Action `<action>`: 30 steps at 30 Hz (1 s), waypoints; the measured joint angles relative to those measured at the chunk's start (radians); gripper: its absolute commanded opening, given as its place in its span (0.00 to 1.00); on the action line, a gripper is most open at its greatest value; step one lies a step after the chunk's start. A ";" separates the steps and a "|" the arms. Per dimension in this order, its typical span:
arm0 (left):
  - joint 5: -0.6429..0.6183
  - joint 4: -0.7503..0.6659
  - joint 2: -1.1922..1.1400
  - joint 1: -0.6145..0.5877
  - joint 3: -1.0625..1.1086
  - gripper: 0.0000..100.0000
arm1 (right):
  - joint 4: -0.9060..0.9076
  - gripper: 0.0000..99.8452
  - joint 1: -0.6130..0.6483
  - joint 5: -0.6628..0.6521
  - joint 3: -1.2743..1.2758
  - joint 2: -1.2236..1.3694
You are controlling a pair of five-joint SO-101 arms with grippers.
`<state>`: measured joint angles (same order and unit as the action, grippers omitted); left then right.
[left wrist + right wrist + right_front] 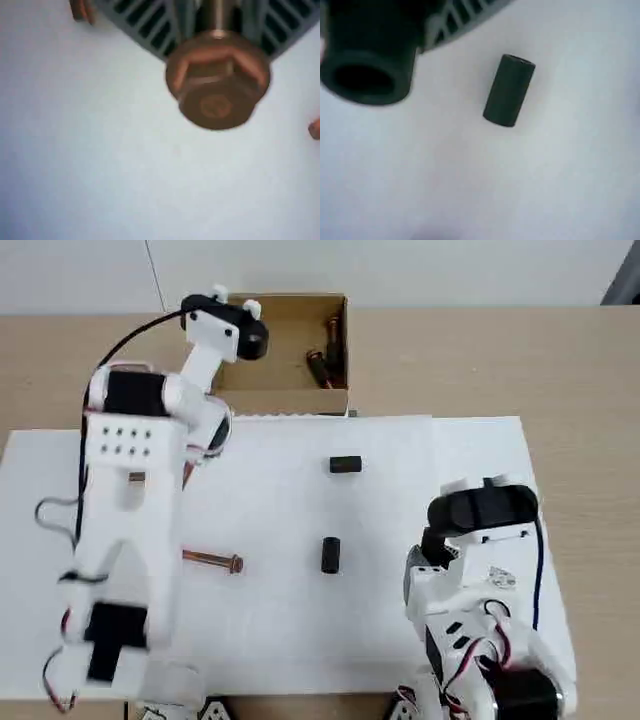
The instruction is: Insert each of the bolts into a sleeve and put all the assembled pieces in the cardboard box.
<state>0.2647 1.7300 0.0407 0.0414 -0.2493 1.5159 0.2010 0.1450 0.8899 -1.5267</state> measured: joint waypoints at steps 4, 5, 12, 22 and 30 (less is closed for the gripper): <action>-0.002 -0.068 0.150 -0.012 0.149 0.01 | -0.003 0.00 -0.002 -0.008 0.000 0.000; -0.002 -0.100 0.187 -0.017 0.189 0.01 | -0.015 0.00 -0.005 -0.008 0.000 0.000; -0.002 -0.382 0.460 -0.023 0.531 0.01 | -0.163 0.00 -0.005 -0.008 0.101 0.003; -0.002 -0.776 0.827 -0.023 1.040 0.01 | -0.394 0.00 -0.005 -0.008 0.264 0.012; -0.058 -0.968 1.025 -0.023 1.283 0.01 | -0.644 0.00 -0.005 -0.008 0.448 0.012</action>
<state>0.2064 0.7618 1.0656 0.0184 1.0334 0.8715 0.1964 0.1373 1.3380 -1.5144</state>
